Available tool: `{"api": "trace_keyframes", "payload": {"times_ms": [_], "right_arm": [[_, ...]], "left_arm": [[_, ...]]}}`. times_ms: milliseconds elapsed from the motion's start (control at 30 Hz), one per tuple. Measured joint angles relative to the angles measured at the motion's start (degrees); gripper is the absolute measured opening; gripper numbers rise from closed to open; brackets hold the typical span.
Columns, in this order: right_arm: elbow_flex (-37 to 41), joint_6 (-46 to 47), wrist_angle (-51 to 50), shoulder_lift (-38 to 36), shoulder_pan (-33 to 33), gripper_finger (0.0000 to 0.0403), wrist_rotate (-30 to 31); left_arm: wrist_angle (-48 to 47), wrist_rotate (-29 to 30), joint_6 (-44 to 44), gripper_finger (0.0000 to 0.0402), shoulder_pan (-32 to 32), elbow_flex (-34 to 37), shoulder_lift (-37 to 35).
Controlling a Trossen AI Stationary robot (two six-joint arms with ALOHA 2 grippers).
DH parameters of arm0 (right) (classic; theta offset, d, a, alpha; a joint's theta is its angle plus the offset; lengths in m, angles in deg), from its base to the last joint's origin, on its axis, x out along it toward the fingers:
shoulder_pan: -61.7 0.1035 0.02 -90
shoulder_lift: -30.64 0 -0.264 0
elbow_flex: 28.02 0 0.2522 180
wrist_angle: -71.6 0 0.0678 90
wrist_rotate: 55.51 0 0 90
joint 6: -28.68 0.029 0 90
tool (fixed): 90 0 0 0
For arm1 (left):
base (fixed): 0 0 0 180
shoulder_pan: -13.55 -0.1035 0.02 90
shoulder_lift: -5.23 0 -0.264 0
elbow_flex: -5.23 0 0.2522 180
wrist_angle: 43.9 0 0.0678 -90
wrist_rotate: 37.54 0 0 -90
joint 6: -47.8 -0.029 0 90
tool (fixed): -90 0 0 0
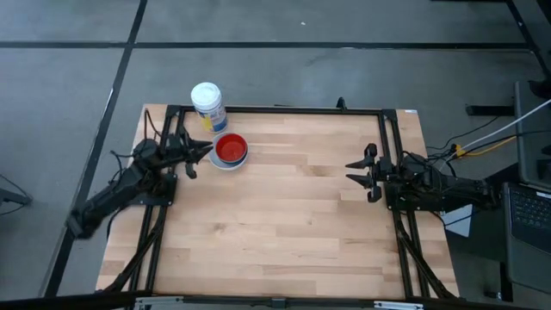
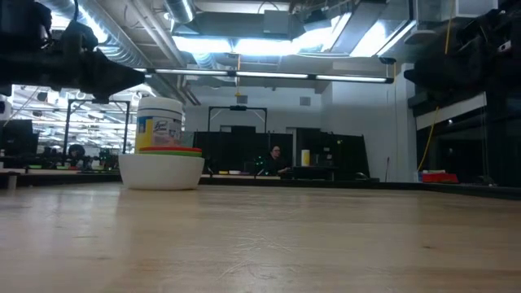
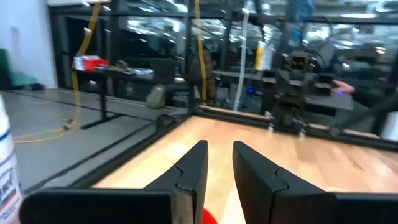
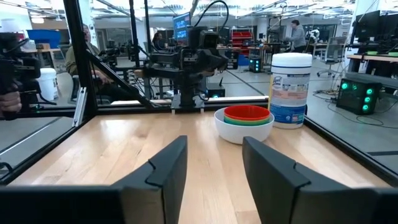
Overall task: Nest bowls inside each other
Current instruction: Return to Home Position
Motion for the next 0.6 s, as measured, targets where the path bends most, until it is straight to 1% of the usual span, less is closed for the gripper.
{"api": "trace_keyframes", "payload": {"times_ms": [133,200,267,333,433,500,600], "right_arm": [[0.00,0.02,-0.02,0.00,0.00,0.0159,0.00],[0.00,0.00,-0.02,0.00,0.00,0.0156,0.03],[0.00,-0.05,-0.01,0.00,0.00,0.0152,0.26],[0.00,-0.24,-0.02,0.00,0.00,0.0148,0.27],[0.00,-0.26,-0.02,0.00,0.00,0.0141,0.33],[0.00,-0.22,-0.02,0.00,0.02,0.0136,0.41],[0.00,-0.22,-0.03,0.00,0.01,0.0129,0.46]], "left_arm": [[-0.24,20.17,-3.17,0.0069,16.18,0.00,0.01],[-1.20,29.24,-4.47,0.0068,24.43,0.00,0.36],[-2.28,36.12,-5.36,0.0068,31.93,0.00,0.68],[-1.68,41.66,-6.02,0.0069,37.66,0.00,1.39],[-1.27,46.53,-6.89,0.0070,43.20,0.00,2.40],[-1.28,46.65,-6.89,0.0068,44.69,0.00,3.12],[-1.28,46.66,-6.10,0.0066,45.15,0.00,4.51]]}}
